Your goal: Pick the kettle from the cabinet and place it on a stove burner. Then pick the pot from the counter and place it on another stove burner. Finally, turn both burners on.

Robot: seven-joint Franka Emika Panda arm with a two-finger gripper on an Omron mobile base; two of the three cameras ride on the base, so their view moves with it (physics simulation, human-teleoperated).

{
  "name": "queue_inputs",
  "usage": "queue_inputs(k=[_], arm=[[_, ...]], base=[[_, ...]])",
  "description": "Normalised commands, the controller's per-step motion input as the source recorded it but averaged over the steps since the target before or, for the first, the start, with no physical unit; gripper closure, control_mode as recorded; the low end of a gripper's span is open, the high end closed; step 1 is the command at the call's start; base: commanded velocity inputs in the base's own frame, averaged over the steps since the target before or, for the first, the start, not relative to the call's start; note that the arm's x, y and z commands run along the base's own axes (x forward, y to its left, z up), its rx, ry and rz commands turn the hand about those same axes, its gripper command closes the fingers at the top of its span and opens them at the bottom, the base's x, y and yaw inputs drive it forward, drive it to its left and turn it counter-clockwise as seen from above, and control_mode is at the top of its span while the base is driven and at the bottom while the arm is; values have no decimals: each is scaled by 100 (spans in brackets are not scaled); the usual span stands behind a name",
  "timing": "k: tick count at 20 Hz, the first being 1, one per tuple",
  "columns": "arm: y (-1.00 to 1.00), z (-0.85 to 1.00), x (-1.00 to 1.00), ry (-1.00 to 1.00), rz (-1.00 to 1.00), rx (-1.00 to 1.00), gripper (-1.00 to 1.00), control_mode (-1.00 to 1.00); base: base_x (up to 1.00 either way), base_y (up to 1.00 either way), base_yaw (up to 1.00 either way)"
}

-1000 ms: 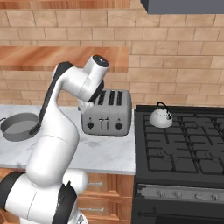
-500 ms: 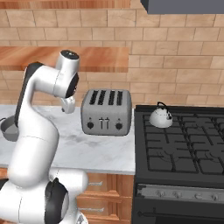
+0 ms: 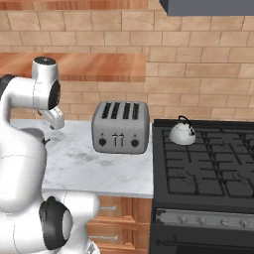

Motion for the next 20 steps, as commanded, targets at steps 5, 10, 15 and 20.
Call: queue_inputs(k=[5, 10, 15, 20], arm=[[48, -13, -23, 0, 14, -6, -100, -100], [48, -16, -16, 0, 13, -6, -100, -100], [42, -22, -6, 0, 11, -6, -100, -100], [41, -21, 0, 0, 6, -7, -100, -100]], base=[[0, 0, 0], [0, 0, 0], [0, 0, 0], [0, 0, 0]])
